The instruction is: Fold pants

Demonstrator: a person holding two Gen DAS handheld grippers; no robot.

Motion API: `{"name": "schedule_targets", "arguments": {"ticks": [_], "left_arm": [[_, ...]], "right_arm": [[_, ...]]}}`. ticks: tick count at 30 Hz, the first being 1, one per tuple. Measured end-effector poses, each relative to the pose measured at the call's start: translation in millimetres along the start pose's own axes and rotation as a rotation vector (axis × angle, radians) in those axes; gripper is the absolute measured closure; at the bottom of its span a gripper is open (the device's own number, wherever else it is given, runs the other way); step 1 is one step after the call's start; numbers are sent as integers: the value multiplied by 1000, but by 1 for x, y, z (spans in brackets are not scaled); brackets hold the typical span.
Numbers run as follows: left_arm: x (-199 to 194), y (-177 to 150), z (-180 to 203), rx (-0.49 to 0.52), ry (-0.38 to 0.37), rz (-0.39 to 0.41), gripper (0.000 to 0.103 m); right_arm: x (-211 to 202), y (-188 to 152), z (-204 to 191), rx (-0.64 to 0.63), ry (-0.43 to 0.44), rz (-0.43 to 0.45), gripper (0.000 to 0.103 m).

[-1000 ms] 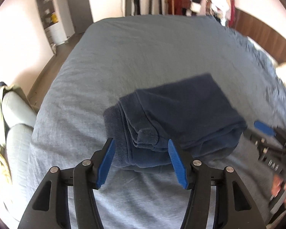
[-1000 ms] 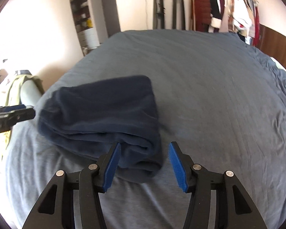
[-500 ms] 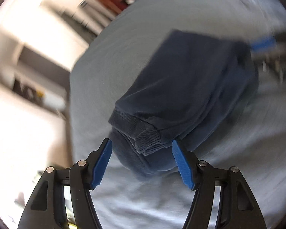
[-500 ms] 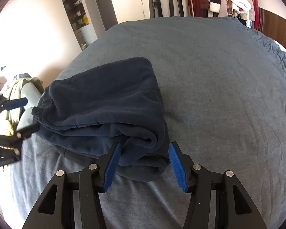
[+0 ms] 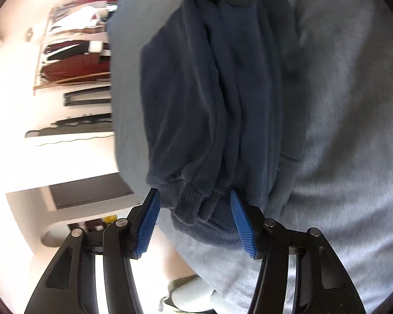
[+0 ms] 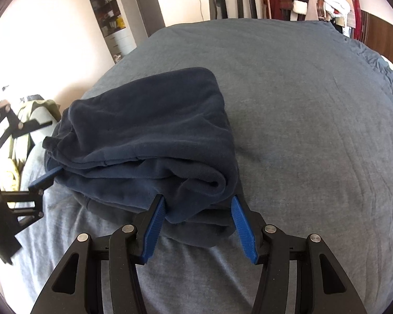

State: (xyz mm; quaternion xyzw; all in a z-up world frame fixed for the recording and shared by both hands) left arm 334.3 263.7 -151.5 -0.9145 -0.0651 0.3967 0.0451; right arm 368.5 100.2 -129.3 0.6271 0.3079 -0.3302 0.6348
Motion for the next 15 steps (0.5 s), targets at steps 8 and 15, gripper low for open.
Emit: {"name": "schedule_targets", "arguments": {"ticks": [8,15], "left_arm": [[11,6,-15,61,-27,-11,50],[19,3,-3,97,11,-38,85]], "right_arm": [[4,1,1,6,-4,-10,50],[7,2,0,12,-9,-9,56]]}}
Point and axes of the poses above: each gripper's, at about its wrist camera, not at the fingertips, and x roughly the way its jaws point, z to its right, y to its top, the point moved 4 cm from there along x, roughly the way its jaws point, and after that the axes turned 12 degrees about -y, right-handed, at the moved point
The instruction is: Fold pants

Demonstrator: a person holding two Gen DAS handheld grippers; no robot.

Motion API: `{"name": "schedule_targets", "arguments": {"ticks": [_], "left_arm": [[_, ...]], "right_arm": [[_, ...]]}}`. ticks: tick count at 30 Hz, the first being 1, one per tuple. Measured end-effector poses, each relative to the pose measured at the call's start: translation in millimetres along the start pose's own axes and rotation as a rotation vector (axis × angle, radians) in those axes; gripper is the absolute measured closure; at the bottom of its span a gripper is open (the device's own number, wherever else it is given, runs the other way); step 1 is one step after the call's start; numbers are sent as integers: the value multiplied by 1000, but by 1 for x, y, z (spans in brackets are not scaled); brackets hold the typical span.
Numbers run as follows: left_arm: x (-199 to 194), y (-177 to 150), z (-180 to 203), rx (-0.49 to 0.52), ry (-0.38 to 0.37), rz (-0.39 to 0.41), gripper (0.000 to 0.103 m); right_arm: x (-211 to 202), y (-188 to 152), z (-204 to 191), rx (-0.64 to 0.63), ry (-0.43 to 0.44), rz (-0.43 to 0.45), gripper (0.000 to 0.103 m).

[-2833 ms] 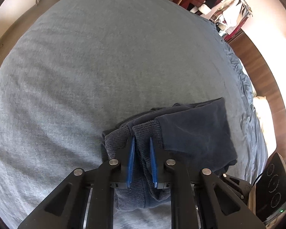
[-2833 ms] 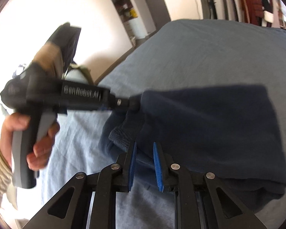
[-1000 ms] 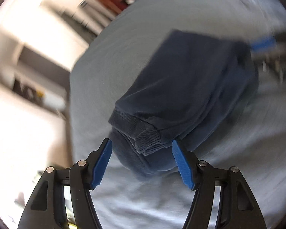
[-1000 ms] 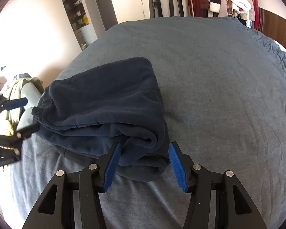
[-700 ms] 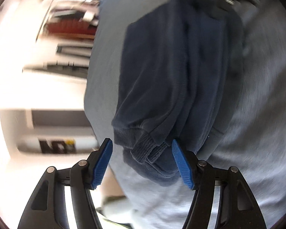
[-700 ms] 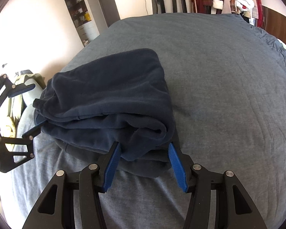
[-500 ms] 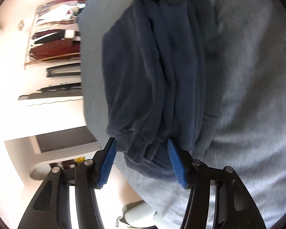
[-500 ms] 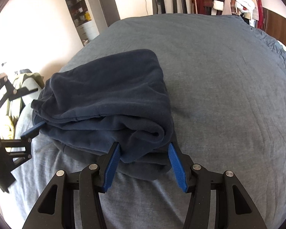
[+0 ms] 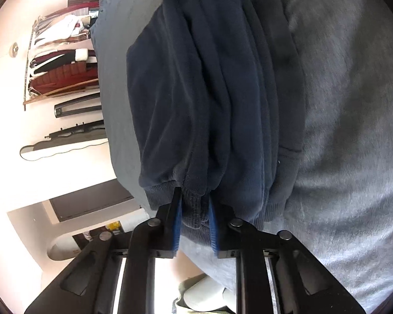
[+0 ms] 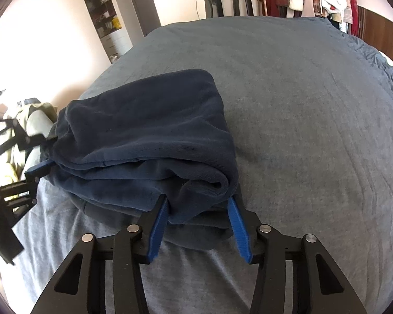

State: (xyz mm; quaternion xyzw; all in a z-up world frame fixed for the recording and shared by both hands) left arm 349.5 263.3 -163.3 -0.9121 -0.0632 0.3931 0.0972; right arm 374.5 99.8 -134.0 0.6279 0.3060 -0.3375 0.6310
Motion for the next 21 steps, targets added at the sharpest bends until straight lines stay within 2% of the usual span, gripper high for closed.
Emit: {"name": "schedule_targets", "arguments": {"ticks": [5,7,11,14,16,21], "left_arm": [[-4,-9,-5,-74,17,-5,87],[-2,-14,-6,-105,5,-17,87],[1,-15,2,-111,-9,-34,87],[5,-11,2,-106,-1,-38,86],[5,-11,5,-115,2,-44,84],[0,-12,-2,-154,-15,-37,83]], "right_arm": [[-8,-3,-4,-31,-25,20,64],[-10,-3,-3,-26,-40,19,71],[-5,-4,-2,-9,-33,-24,72],[-6,-4,-6,-66,-52,-1,71],[-9,-3,-7,-75,-59,10,65],[-19,0,-6,-78,-71,39,65]]}}
Point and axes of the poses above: each gripper's, at about its wrist camera, not at the fingertips, and x roughly the way its jaws point, z to its right, y to its top, the point moved 4 cm from there along x, roughly the way its jaws point, and after that the axes turned 12 degrees about -y, right-handed, at the moved point
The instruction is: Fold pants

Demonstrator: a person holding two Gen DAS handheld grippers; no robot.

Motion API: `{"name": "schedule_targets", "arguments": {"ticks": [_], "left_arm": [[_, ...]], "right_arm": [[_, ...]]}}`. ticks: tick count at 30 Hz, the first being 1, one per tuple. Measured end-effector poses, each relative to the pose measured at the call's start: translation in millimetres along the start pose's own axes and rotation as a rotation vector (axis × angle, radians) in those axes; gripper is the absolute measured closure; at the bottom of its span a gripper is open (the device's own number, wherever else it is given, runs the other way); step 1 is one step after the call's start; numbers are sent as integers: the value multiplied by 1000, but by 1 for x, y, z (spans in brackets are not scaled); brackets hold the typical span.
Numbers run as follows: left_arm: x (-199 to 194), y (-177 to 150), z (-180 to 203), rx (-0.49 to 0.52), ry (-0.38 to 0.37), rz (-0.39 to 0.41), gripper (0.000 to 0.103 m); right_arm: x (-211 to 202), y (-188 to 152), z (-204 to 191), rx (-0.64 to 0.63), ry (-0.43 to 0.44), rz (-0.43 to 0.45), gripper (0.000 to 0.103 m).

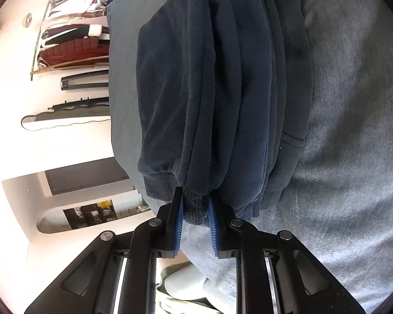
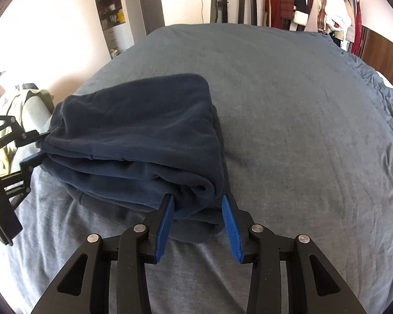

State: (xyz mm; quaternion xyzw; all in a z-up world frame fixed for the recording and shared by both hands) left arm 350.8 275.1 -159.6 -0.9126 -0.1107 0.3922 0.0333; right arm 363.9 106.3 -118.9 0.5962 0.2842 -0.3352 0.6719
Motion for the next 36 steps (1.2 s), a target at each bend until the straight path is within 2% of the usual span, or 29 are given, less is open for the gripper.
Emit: {"name": "schedule_targets", "arguments": {"ticks": [5,8,12,15,16,18,19,22,23,24,27,29,33,36], "left_arm": [[1,-1,-3,-28,-15,-1,83],[4,-2,-4,-41,-22,-4,83],[6,-2,-6,-71,-36,-1,83],[8,-3,-3,-64,-29,-9,83],[9,-3,-3,-70,-24,-10,81],[7,-3,-5,-101,-4,-15,70],[4,-3,-7,-126,5,-12,60],[-9,-7,-21,-241,-17,0,44],[-14,-9,-25,-280,-34,5,33],[-20,-11,-29,-330,-60,7,30],[-37,-15,-40,-500,-130,12,29],[-50,-16,-45,-629,-188,36,29],[-74,-15,-54,-958,-336,110,29],[-91,-7,-58,-1130,-371,165,30]], "right_arm": [[1,2,8,42,-26,-9,65],[10,3,9,16,-55,-7,65],[25,2,20,72,-66,-60,65],[20,-2,16,13,-88,-34,65],[18,-2,14,0,-96,-24,65],[12,-1,12,-15,-98,-16,65],[10,-2,13,-21,-101,-17,65],[0,-3,17,-14,-97,-33,63],[-4,-3,19,-9,-91,-33,63],[-8,-3,21,-5,-85,-32,63],[-21,-2,28,9,-57,-23,62],[-29,0,31,12,-35,-9,56],[-46,3,37,25,-4,20,50],[-59,7,43,29,5,63,45]]}}
Point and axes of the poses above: each gripper's, at about its wrist camera, not at the fingertips, and x roughly the way its jaws point, z to its right, y to its top, the point moved 4 cm from there along x, roughly the way its jaws point, and after that the axes turned 12 degrees about -y, right-handed, at the moved point
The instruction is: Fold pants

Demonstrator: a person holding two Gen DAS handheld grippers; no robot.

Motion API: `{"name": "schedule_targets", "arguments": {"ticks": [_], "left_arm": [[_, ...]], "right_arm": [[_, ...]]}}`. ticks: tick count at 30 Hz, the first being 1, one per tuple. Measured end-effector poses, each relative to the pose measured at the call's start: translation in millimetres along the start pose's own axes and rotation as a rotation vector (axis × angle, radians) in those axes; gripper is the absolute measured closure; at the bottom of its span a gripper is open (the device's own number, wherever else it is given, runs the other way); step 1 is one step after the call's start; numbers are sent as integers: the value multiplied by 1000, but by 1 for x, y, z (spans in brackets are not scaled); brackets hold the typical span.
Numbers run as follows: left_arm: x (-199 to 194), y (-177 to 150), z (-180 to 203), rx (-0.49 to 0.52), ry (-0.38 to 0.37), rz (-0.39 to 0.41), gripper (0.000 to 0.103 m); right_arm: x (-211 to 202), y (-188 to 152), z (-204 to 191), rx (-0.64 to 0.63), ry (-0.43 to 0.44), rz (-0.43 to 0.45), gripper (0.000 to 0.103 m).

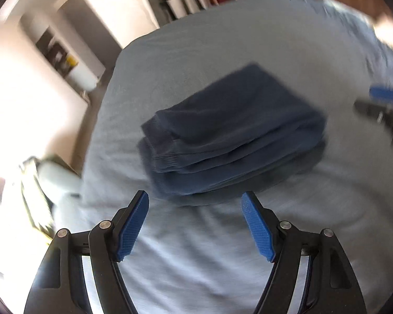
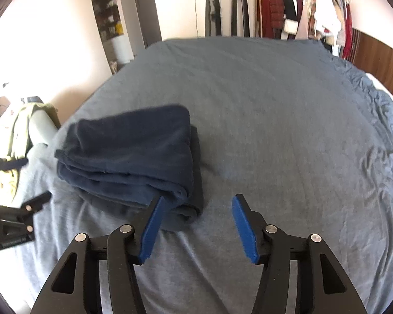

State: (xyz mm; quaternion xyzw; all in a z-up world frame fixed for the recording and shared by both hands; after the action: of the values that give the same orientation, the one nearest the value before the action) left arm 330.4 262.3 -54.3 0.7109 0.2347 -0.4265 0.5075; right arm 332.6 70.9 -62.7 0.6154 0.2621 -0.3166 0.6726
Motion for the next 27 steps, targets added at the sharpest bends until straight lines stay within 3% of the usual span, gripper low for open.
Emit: {"name": "schedule_targets", "arguments": {"ticks": [6,14,19,27], "left_arm": [[-18,4,41,-107,-29,105,29],[-33,-7,59,-345,-40,226,23],[-43,-21,84,-366,11,285,21],[-59,-43,125,-306,58,364,21]], "right_arm": [[-22,3,8,-9,32,50,41],[-37,-7,39,-40,44,114,40],[-36,-21,57,-50,81,149,39],[-46,-49,77,-66,92,250,39]]}}
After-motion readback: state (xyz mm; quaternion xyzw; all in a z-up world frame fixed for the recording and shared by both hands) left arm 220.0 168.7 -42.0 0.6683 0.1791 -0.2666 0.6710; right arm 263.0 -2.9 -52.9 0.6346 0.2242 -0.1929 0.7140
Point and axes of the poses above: each gripper's, at about its wrist camera, not at the fingertips, and x roughly the way its jaws point, z to its right, y to its top, the point moved 4 cm from there along x, roughly the way its jaws point, and after that the axes turned 12 degrees about -y, right-handed, at the moved point
